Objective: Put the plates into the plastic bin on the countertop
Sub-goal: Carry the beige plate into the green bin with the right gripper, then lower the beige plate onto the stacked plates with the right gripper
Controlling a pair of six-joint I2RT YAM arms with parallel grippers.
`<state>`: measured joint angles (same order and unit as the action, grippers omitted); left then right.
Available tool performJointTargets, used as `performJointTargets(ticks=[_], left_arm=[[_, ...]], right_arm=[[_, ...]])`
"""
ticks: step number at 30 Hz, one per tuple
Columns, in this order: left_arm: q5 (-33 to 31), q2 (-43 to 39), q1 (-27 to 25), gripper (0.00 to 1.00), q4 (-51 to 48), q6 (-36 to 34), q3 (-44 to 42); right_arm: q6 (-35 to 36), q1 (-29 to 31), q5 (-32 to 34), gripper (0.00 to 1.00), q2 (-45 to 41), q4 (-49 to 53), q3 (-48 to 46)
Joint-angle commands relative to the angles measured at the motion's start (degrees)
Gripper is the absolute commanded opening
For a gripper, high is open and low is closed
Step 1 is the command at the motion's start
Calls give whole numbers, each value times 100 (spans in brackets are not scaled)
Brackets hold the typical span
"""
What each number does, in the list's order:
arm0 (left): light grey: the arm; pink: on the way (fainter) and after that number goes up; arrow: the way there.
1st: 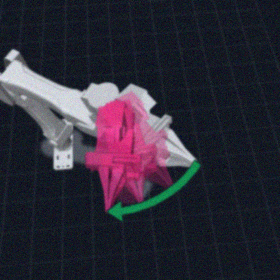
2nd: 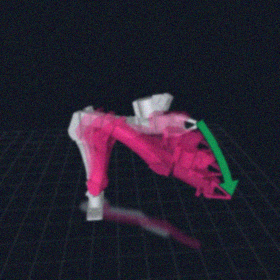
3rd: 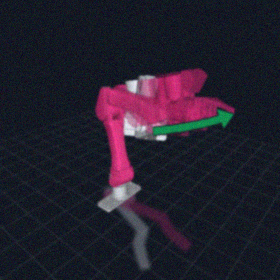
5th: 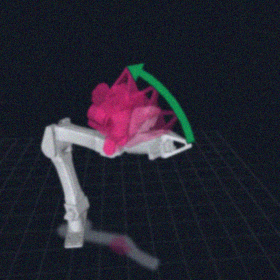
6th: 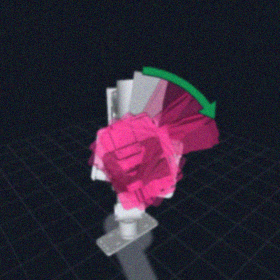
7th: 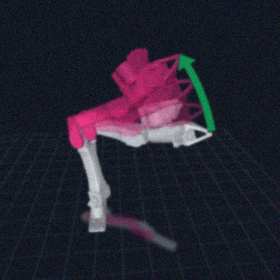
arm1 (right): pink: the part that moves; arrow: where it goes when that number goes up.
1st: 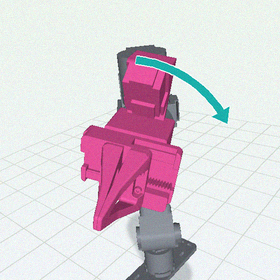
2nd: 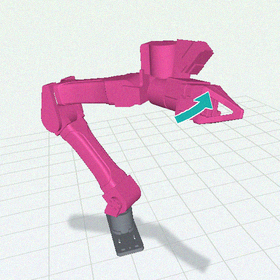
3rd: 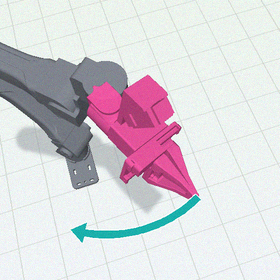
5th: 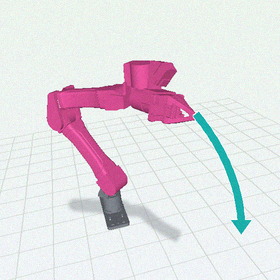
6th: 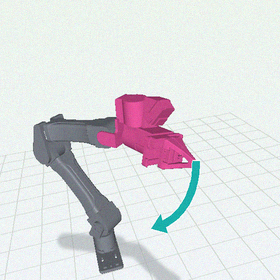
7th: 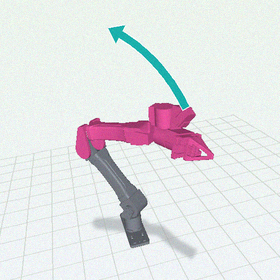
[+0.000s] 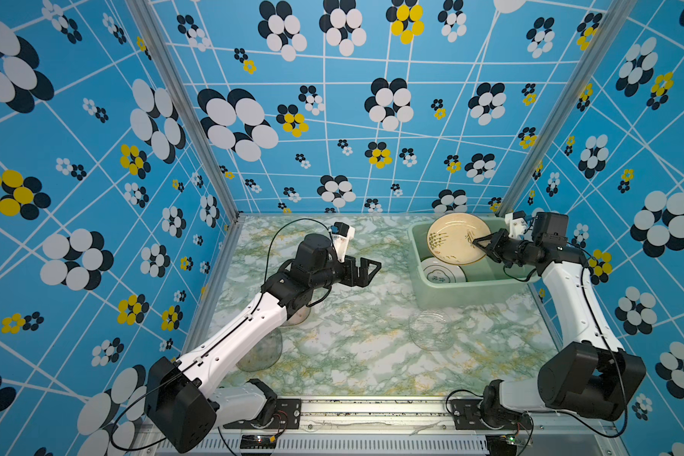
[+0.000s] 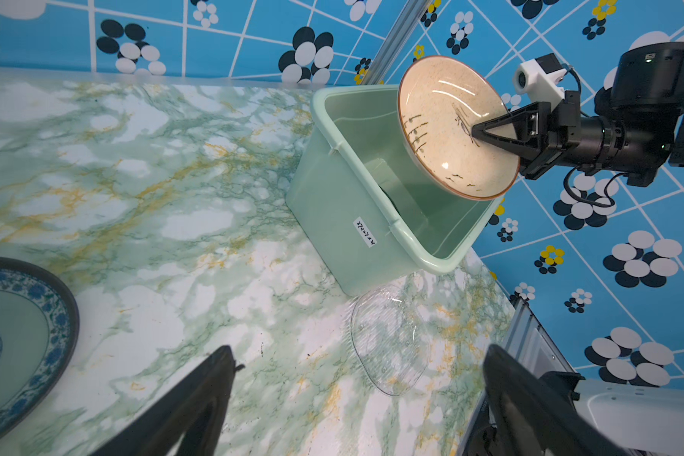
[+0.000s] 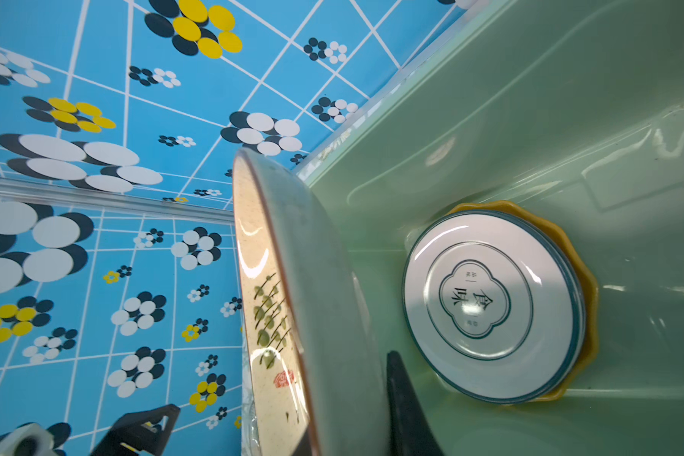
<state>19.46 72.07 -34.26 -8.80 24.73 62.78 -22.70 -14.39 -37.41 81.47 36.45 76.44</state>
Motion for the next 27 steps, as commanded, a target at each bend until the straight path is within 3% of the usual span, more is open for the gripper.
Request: performJointTargets(ticks=[1,8,27], left_arm=[[-136,90,-33,99,140,-376,86],[-81,-44,-37,99,39,-507,-100],[-112,293,-211,99,-306,-589,364]], right_arm=[[1055,-4,23,8,97,432,365],[1762,-2,322,6,388,605,429],[1831,7,750,6,1387,518,543]])
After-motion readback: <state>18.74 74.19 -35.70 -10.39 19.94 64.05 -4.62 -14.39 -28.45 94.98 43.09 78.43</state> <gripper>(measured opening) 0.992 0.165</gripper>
